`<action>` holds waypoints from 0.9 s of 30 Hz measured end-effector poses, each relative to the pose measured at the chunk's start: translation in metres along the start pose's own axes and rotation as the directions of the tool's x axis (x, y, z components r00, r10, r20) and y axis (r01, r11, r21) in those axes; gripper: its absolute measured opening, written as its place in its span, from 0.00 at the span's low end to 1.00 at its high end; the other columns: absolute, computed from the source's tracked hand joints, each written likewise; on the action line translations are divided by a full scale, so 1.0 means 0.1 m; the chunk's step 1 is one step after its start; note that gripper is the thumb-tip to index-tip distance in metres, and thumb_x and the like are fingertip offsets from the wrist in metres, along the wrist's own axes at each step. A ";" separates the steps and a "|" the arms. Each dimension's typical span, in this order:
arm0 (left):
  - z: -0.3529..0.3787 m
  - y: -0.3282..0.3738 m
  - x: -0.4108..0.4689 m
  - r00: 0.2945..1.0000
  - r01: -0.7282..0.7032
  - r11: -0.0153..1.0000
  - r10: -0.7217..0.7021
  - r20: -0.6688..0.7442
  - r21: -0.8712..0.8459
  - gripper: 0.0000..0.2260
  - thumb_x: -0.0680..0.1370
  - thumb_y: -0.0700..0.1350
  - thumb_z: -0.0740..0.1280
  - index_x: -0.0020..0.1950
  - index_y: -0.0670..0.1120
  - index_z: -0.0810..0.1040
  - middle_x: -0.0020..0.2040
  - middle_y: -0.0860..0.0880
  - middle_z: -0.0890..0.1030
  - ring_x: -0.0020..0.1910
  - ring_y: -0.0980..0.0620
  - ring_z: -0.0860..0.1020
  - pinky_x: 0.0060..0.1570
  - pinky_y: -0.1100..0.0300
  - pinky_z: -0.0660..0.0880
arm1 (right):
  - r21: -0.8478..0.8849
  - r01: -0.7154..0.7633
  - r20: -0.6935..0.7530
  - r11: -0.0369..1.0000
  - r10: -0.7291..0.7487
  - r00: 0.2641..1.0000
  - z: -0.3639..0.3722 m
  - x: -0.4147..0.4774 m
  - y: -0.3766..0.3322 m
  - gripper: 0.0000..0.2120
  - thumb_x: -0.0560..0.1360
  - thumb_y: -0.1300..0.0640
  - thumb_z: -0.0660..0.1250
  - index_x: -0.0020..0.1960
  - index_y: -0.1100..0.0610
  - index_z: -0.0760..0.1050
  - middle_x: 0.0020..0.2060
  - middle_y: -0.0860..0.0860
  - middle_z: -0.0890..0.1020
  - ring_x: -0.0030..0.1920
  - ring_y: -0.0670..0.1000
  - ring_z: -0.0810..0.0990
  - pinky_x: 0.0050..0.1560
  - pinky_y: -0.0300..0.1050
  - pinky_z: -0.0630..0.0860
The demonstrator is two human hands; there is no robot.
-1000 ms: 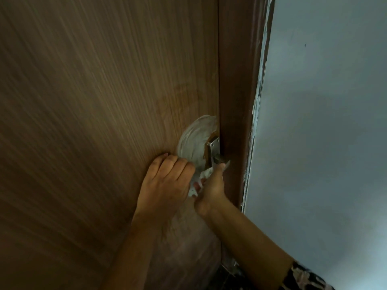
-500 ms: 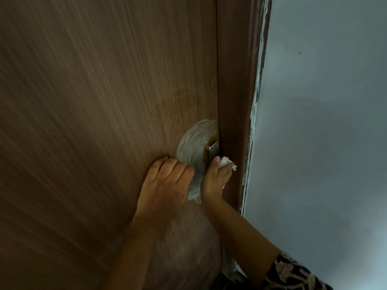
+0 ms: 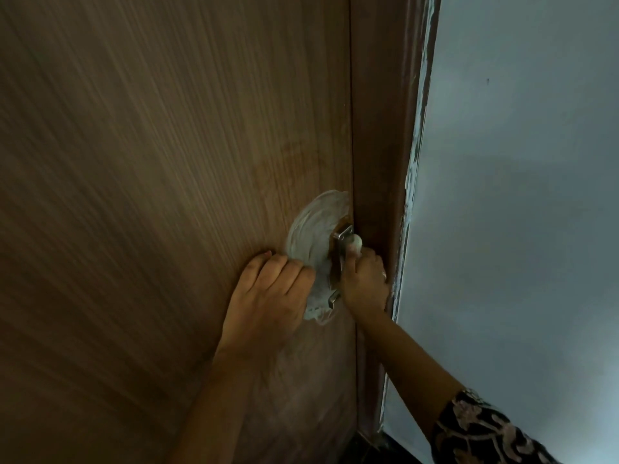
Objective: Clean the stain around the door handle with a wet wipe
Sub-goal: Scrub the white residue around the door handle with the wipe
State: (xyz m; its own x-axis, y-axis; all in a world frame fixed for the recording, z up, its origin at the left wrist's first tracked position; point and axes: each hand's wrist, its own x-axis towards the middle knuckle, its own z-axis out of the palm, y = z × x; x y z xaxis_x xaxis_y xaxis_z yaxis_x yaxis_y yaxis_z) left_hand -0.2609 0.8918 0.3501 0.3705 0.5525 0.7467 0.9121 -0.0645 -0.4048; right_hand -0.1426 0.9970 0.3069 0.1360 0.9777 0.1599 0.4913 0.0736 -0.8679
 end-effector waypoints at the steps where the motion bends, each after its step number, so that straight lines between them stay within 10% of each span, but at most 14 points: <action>1: 0.00 0.00 0.00 1.000 -0.001 1.000 0.001 -0.005 -0.001 0.07 0.77 0.43 0.60 0.51 0.47 0.77 0.46 0.49 0.81 0.51 0.49 0.72 0.59 0.52 0.66 | -0.099 0.101 -0.010 0.990 -0.102 0.995 -0.03 -0.01 0.07 0.19 0.81 0.48 0.52 0.60 0.59 0.72 0.56 0.57 0.78 0.57 0.58 0.77 0.58 0.57 0.74; 10: -0.01 -0.01 0.00 1.000 -0.003 1.000 0.003 -0.003 0.018 0.07 0.78 0.44 0.60 0.52 0.46 0.76 0.47 0.48 0.81 0.52 0.49 0.72 0.59 0.51 0.66 | -0.109 0.190 0.151 0.976 -0.173 0.973 -0.21 0.18 0.23 0.21 0.82 0.49 0.50 0.41 0.58 0.75 0.32 0.50 0.77 0.35 0.53 0.80 0.38 0.44 0.74; 17: -0.02 0.00 0.00 1.000 -0.004 1.000 0.004 -0.009 0.025 0.07 0.77 0.43 0.61 0.51 0.47 0.78 0.46 0.49 0.82 0.52 0.49 0.72 0.59 0.52 0.66 | 0.495 -0.344 0.153 0.798 0.310 0.938 -0.10 0.11 0.37 0.15 0.81 0.52 0.57 0.56 0.61 0.77 0.49 0.56 0.80 0.52 0.55 0.79 0.62 0.56 0.73; 27: 0.01 -0.01 0.00 1.000 -0.015 0.999 0.015 -0.008 0.040 0.06 0.77 0.43 0.62 0.51 0.47 0.77 0.47 0.49 0.82 0.52 0.49 0.72 0.60 0.52 0.66 | 0.216 -0.074 0.246 0.974 0.019 0.969 0.33 -0.44 0.36 0.22 0.77 0.57 0.60 0.70 0.59 0.63 0.63 0.56 0.74 0.63 0.54 0.73 0.64 0.52 0.70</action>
State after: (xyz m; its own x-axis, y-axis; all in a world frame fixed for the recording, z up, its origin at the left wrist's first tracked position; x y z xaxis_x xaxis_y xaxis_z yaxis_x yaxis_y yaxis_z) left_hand -0.2623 0.8923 0.3498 0.3853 0.5452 0.7445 0.8988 -0.0391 -0.4365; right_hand -0.1590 0.9628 0.2529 -0.0703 0.9973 0.0230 0.2825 0.0420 -0.9584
